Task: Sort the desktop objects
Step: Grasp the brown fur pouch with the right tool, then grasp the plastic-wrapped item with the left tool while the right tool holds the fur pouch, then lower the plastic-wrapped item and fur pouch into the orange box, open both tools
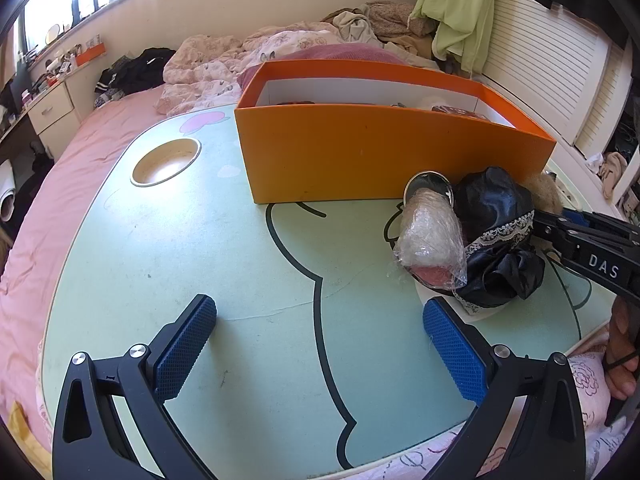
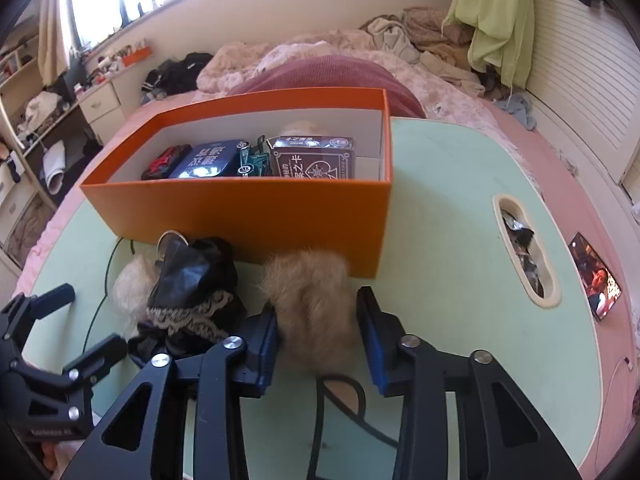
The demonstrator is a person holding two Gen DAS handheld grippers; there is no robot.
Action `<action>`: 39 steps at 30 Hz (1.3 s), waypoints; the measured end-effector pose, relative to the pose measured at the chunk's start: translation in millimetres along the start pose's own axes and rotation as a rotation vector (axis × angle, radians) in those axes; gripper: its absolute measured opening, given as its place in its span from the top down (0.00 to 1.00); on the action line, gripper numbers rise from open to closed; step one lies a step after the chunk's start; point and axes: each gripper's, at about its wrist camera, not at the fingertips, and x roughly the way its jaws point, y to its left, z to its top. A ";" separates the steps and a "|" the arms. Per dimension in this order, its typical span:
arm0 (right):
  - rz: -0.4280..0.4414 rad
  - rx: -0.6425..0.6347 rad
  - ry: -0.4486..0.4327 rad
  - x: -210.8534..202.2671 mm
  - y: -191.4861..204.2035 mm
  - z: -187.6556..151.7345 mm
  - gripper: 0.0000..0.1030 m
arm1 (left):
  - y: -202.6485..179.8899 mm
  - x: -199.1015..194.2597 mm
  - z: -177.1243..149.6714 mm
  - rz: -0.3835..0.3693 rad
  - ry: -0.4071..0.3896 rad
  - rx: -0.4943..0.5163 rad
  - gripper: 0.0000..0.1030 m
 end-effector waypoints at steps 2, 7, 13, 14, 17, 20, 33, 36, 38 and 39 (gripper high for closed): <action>0.029 0.032 -0.009 -0.9 -6.2 0.1 0.74 | 1.5 -2.2 0.6 -0.008 -0.007 -0.010 0.00; 0.079 0.110 -0.027 -4.2 -20.0 -0.8 0.75 | 15.1 -11.4 -0.6 -0.107 -0.051 -0.081 0.00; 0.092 0.120 -0.030 -5.2 -21.5 -0.7 0.75 | 10.5 -23.4 11.7 -0.218 -0.102 -0.067 0.19; 0.093 0.120 -0.030 -5.4 -21.7 -0.8 0.75 | 6.3 -21.9 16.4 -0.228 -0.094 -0.054 0.21; 0.095 0.120 -0.029 -5.2 -21.7 -0.2 0.75 | -6.6 -8.9 34.1 -0.241 -0.049 -0.016 0.40; 0.098 0.123 -0.029 -5.7 -22.1 -0.5 0.75 | -16.8 8.0 51.1 -0.242 0.000 -0.004 0.52; 0.158 0.123 -0.151 -30.1 -24.1 -4.0 0.75 | 0.2 -17.2 24.5 -0.246 -0.057 -0.009 0.72; 0.206 0.086 -0.256 -54.7 -16.9 -2.6 0.75 | 5.9 -29.3 29.2 -0.211 -0.089 -0.011 0.72; 0.217 0.076 -0.266 -61.0 -11.8 9.2 0.75 | 8.8 -35.8 42.5 -0.209 -0.107 -0.011 0.72; 0.222 0.086 -0.261 -61.0 -10.4 17.7 0.75 | 8.6 -37.2 51.6 -0.209 -0.112 -0.007 0.72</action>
